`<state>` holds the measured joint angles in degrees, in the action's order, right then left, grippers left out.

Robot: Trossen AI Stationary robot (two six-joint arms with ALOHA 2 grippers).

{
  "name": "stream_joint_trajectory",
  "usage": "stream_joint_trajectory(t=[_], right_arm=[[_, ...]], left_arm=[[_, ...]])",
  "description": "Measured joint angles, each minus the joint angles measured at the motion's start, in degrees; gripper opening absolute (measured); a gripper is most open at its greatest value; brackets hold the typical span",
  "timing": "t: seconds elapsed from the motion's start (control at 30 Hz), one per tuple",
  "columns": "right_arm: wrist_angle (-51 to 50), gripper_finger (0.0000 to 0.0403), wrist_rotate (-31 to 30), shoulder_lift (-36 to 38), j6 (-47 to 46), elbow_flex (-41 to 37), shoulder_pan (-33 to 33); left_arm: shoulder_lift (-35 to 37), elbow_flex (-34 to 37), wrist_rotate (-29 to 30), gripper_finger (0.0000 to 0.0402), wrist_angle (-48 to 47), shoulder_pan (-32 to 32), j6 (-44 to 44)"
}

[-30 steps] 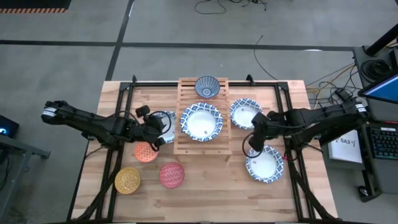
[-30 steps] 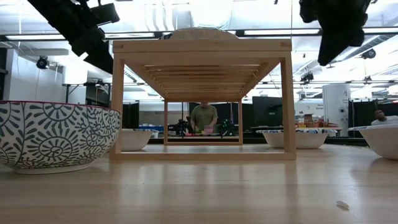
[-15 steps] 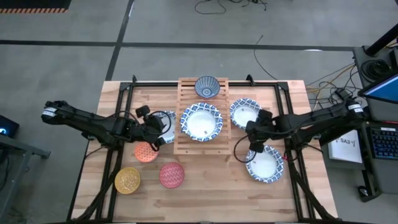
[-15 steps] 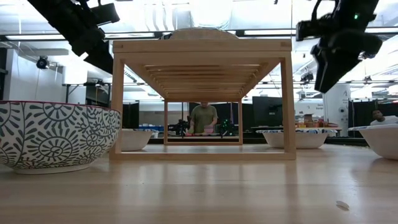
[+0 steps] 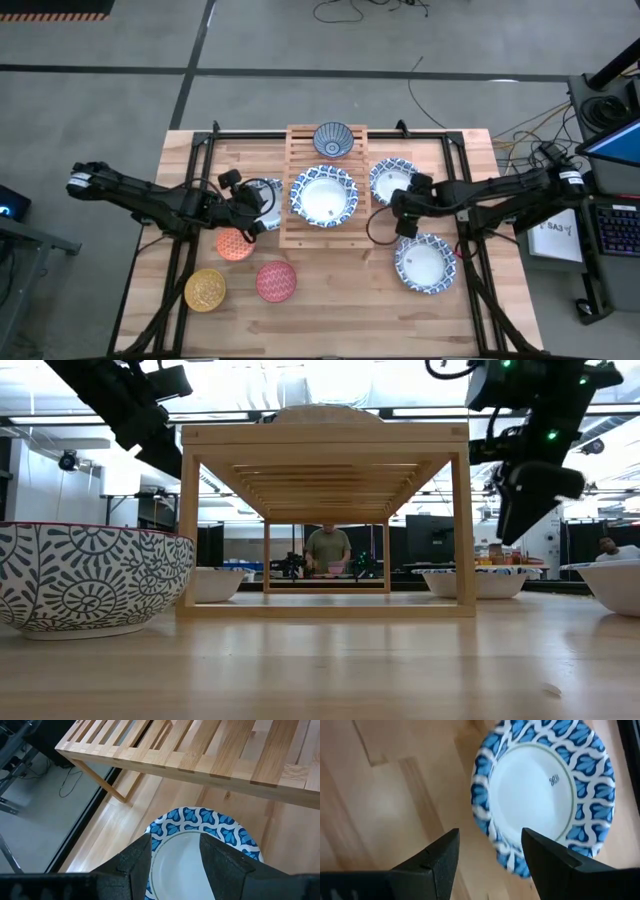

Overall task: Place and stack bowls onto a shelf
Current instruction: Stack the top right white patterned bowl on top of the white patterned bowl on the shelf

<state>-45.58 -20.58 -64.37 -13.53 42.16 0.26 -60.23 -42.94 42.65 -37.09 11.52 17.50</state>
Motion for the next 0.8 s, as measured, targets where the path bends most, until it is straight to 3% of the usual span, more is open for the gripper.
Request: stream_joint_trajectory(t=[0.23,0.6,0.8], right_arm=[[5.86,0.0203,1.29,-4.03,2.22,-1.66,-2.48],[6.32,0.0201,1.55,-9.77,1.68,-2.15,-5.39],[6.99,0.0166,1.55,-10.37,2.07,-2.15,-5.93]], left_arm=[[-0.02,0.00,0.00,0.0151,-0.17,-0.01,0.00],[-0.02,0.00,0.00,0.0151,-0.31,0.00,-0.28],[-0.02,0.00,0.00,0.0151,-0.29,-0.01,-0.27]])
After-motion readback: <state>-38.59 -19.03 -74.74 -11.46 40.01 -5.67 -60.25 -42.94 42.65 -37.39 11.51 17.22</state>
